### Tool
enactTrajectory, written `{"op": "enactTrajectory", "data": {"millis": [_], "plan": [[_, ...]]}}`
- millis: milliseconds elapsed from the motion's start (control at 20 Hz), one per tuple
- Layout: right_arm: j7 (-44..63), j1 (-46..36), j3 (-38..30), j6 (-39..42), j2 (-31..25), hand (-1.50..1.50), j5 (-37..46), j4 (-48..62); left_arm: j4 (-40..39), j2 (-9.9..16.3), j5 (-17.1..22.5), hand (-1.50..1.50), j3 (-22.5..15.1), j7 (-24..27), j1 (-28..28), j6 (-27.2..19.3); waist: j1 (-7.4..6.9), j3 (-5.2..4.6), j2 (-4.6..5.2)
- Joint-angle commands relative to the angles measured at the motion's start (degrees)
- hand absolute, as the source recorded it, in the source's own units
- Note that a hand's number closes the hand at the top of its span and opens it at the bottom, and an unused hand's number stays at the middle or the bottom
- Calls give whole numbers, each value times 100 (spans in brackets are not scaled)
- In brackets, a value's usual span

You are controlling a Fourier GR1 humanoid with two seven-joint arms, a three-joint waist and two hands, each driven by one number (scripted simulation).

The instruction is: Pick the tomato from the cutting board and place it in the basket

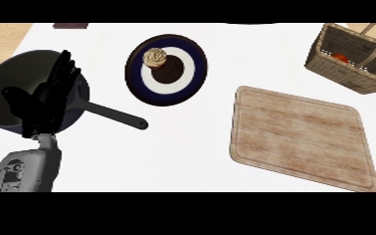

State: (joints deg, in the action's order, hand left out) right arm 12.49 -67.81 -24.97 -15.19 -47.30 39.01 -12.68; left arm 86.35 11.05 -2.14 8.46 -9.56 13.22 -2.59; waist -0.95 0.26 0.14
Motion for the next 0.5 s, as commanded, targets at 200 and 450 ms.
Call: {"op": "enactTrajectory", "data": {"millis": [200, 450], "plan": [[-615, 1058, -707, 713, -534, -150, -957, -489, -82, 124, 27, 0, 189, -46, -192, 9, 179, -27, -39], [-949, 1771, -917, 1135, -602, -150, -1425, -1062, -51, 76, -35, 0, 134, 69, -330, 5, 197, -29, -50]]}}
